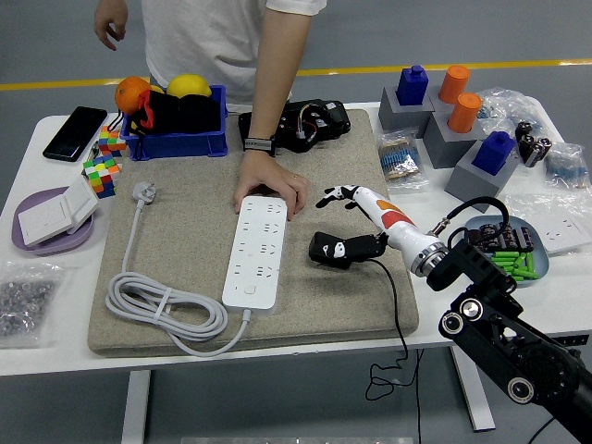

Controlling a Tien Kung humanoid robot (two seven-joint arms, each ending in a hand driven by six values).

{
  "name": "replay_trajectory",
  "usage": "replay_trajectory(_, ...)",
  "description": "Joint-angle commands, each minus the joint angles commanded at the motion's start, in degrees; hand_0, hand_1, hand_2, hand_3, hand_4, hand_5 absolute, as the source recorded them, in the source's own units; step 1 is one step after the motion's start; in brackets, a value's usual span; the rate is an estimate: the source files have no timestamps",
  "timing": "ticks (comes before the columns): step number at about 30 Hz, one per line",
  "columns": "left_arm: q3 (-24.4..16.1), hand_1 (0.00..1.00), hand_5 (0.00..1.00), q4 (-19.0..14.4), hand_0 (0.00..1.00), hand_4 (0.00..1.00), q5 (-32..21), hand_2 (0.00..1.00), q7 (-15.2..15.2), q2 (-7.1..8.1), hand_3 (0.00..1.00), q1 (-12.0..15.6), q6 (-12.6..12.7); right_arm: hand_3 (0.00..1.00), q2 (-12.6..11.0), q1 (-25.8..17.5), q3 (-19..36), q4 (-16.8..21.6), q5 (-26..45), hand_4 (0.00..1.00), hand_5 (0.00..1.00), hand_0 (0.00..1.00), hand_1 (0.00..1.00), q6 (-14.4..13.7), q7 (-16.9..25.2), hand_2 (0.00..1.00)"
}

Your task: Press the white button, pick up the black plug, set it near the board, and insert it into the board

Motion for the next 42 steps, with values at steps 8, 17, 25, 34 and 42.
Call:
replay_trajectory(8, -0.37, 0.655, 0.01, 0.0, 0.655, 0.624, 0.44, 0.651, 0.19, 0.0, 0.652, 0.29, -0.01, 0.447, 0.53, 0.77, -2.16, -3.87, 1.53, 0.978, 0.211, 0.766, 0.772, -0.28, 0.91, 0.779)
replay_trajectory(17, -0.29, 0.655, 0.01, 0.0, 0.655, 0.624, 0.22, 0.652, 0.03, -0.24, 0.651, 0.2, -0.02, 0.445, 1.29, 2.62, -3.45, -8.76, 2.18, 0.959, 0.192, 0.758, 0.766, -0.47, 1.34, 0.76)
replay_trajectory(25, -0.79, 0.656, 0.01, 0.0, 0.655, 0.624, 0.59, 0.651, 0.13, -0.37, 0.652, 0.28, -0.03, 0.452, 1.37, 3.13, -3.25, -10.63, 2.06, 0.94, 0.172, 0.746, 0.758, -0.65, 1.77, 0.752)
replay_trajectory(34, -0.75, 0.656, 0.01, 0.0, 0.654, 0.623, 0.53, 0.652, 0.03, -0.44, 0.651, 0.26, -0.03, 0.47, 1.1, 2.97, -3.19, -11.61, 2.12, 0.925, 0.148, 0.715, 0.734, -0.05, 1.29, 0.738)
replay_trajectory(42, -0.89, 0.655, 0.009, 0.0, 0.654, 0.623, 0.71, 0.652, 0.06, -0.4, 0.651, 0.13, -0.02, 0.463, 1.12, 2.81, -3.33, -11.73, 2.61, 0.913, 0.135, 0.6, 0.655, 0.17, 1.79, 0.669)
